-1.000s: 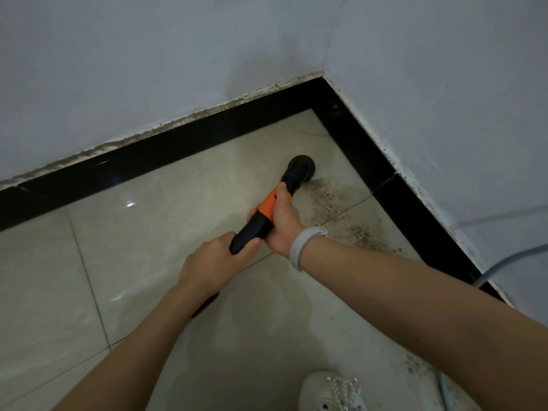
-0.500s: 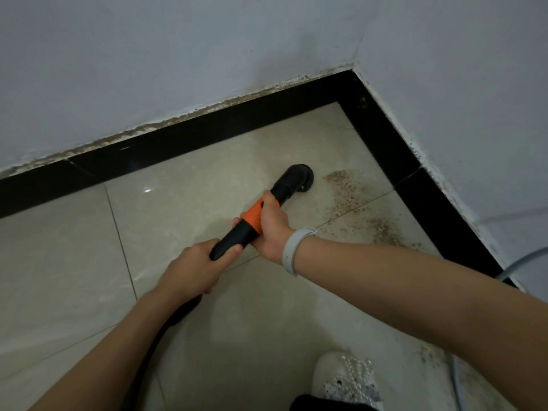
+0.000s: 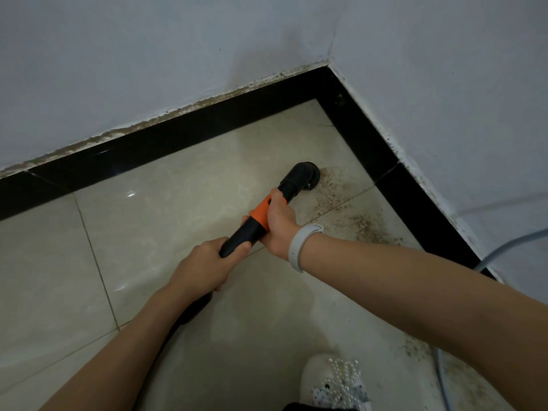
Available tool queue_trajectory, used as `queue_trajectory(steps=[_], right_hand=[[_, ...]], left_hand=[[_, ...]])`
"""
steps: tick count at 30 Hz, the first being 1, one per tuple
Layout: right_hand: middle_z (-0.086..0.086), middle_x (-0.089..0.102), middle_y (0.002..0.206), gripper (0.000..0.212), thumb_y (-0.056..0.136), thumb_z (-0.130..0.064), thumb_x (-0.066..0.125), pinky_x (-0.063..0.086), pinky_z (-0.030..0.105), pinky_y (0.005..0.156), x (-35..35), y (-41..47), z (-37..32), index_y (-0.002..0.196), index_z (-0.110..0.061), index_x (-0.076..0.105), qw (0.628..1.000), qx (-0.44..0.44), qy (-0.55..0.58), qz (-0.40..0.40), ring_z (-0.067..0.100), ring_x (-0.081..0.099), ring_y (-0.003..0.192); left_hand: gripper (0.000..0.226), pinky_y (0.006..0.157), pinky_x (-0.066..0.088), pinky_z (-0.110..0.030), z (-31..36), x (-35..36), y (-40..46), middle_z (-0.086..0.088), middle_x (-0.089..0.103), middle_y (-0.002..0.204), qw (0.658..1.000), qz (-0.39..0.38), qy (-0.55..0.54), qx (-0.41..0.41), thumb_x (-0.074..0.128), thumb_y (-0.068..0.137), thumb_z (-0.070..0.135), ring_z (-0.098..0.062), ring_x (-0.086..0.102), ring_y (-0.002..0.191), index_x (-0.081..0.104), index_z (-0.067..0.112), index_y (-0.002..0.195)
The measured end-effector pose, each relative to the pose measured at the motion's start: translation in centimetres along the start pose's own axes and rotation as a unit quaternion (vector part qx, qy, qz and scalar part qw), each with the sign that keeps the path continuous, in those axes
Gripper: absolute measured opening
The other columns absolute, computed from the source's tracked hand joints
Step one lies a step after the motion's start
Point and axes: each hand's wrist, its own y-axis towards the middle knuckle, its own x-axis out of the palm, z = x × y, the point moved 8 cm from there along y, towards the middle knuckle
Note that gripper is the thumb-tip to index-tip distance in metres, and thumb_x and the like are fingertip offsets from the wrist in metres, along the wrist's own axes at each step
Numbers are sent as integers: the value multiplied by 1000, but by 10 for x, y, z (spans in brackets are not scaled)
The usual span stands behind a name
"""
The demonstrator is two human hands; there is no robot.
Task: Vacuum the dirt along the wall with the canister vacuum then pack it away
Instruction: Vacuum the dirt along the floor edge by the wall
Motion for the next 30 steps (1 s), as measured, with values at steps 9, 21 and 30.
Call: queue_trajectory(steps=[9, 21, 30], right_hand=[[9, 54, 66, 33, 94, -43, 49, 54, 33, 55, -22, 19, -34, 94, -10, 47, 998, -31, -14, 43, 16, 55, 35], [8, 53, 63, 36, 95, -43, 46, 52, 32, 52, -46, 31, -86, 79, -11, 44, 993, -58, -33, 93, 20, 55, 45], [8, 53, 61, 34, 96, -43, 44, 53, 31, 50, -79, 24, -82, 78, -14, 45, 991, -75, -19, 109, 18, 55, 37]], left_hand=[[42, 46, 43, -24, 24, 24, 29, 5, 57, 44, 1000, -17, -18, 13, 49, 83, 62, -10, 53, 36, 52, 23, 68], [44, 52, 47, -25, 66, 49, 65, 7, 55, 43, 999, -18, -14, 37, 47, 83, 65, -9, 53, 36, 51, 23, 69], [43, 49, 43, -22, 76, 71, 57, 7, 59, 53, 997, -41, 38, 57, 44, 80, 68, -7, 53, 38, 50, 26, 71]])
